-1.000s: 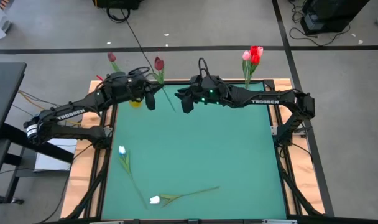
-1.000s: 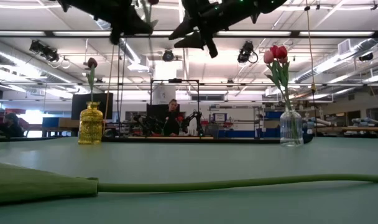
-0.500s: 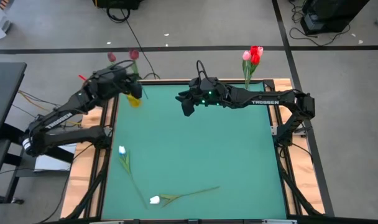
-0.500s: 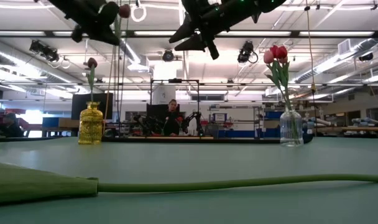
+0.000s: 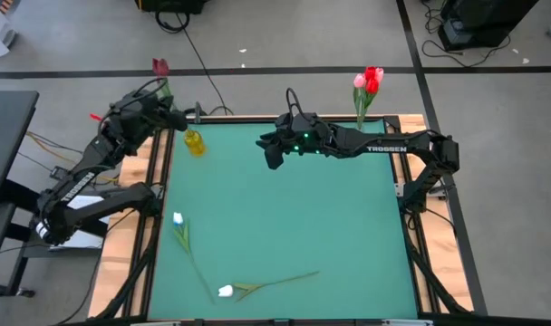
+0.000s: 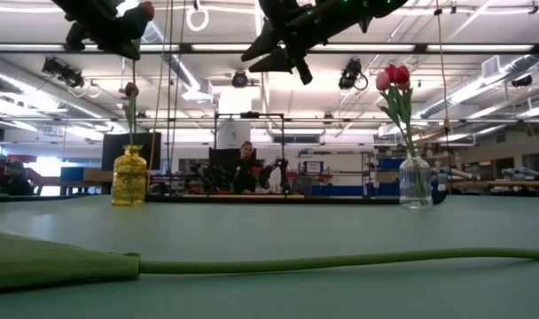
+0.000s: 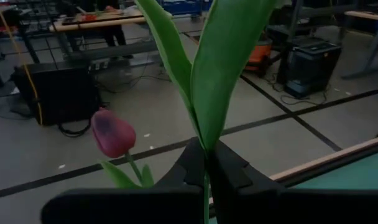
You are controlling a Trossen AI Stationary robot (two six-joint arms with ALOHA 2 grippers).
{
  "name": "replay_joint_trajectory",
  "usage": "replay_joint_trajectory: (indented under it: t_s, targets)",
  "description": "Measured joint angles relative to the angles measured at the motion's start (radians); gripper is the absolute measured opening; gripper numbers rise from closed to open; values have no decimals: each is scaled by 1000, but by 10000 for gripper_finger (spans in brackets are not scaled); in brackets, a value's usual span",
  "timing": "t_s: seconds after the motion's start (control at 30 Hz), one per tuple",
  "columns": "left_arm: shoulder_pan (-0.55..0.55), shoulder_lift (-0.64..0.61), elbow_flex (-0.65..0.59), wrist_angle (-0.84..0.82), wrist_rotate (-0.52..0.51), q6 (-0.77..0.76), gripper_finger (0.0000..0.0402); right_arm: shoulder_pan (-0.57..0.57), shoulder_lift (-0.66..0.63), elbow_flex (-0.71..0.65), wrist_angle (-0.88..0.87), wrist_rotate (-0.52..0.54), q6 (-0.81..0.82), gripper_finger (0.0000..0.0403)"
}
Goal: Sort flowers into vase by color
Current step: Put the dark red flower into the yellow vase, then put the left white flower into the yellow vase
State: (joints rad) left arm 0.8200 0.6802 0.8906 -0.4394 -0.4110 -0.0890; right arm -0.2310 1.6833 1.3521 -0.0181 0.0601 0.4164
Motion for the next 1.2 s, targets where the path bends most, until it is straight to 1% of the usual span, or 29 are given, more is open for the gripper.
replay_joint_trajectory:
  t_s: [0.13, 0.37, 0.5, 0.6, 0.7, 0.87, 0.97, 1.07, 1.2]
  targets:
    - [10, 12, 1, -21, 0, -8, 9, -1, 0, 0, 0, 5, 0, 134]
    - [10, 36, -1, -132, 3, -102, 9, -1, 0, 0, 0, 22, 2, 134]
    - [10, 58, -1, -131, 3, -107, 24, -1, 0, 0, 1, 24, 13, 133]
    - [10, 83, -1, -140, 2, -151, 46, -1, 0, 0, 1, 17, 31, 133]
    - [13, 106, -1, -155, 0, -199, 79, -1, 0, 0, 0, -10, 37, 133]
    - [15, 140, -1, -247, 1, -277, 153, 11, 0, 0, -52, -49, 38, 140]
    - [14, 134, 1, -317, 31, -303, 194, 24, 0, 1, -138, -107, 23, 143]
    - [14, 130, 34, -437, 69, -319, 220, 44, 0, 1, -254, -147, -52, 142]
    - [13, 131, 135, -652, 79, -330, 227, 82, 0, 1, -345, -141, -123, 140]
